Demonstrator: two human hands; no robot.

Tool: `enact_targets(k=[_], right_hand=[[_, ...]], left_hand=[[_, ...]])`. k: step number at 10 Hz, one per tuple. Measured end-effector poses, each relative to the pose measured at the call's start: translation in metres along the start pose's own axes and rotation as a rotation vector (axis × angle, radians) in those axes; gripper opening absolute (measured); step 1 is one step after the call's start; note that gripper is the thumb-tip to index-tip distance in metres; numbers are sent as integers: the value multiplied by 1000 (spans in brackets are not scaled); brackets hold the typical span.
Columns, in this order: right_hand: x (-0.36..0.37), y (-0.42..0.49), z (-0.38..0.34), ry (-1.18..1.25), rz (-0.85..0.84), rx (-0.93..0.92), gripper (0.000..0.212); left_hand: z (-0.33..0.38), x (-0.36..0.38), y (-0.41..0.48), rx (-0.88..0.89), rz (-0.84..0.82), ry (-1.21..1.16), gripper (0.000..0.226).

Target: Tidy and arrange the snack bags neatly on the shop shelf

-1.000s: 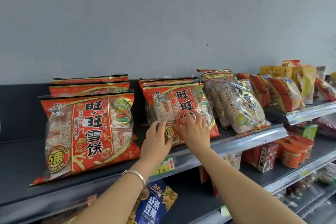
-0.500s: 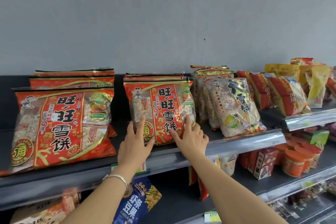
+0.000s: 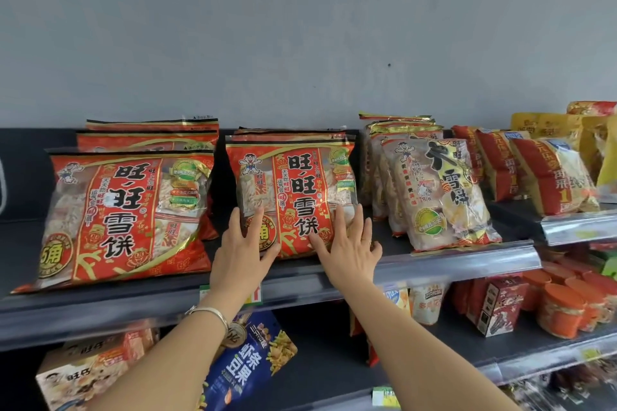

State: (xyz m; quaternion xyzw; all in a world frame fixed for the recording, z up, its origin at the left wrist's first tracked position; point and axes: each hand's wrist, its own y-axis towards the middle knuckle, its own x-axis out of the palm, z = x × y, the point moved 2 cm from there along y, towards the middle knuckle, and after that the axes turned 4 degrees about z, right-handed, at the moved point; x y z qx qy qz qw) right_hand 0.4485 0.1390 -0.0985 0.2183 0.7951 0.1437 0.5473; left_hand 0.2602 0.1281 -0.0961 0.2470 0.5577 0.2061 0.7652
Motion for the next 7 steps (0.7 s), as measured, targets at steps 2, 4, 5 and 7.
enact_targets(k=[2,4,5,7], right_hand=[[1,-2,1,-11,-24,-19,73],[-6,0,1,45,-87,-19,71],[-23,4,2,134,-89,-22,65],[-72,13,-6,257,132,-141,51]], left_hand=[[-3,1,0,69,70,21,72],[-1,-4,2,133,90,8,63],[1,-13,7,168,90,19,55],[16,-51,40,356,32,-40,36]])
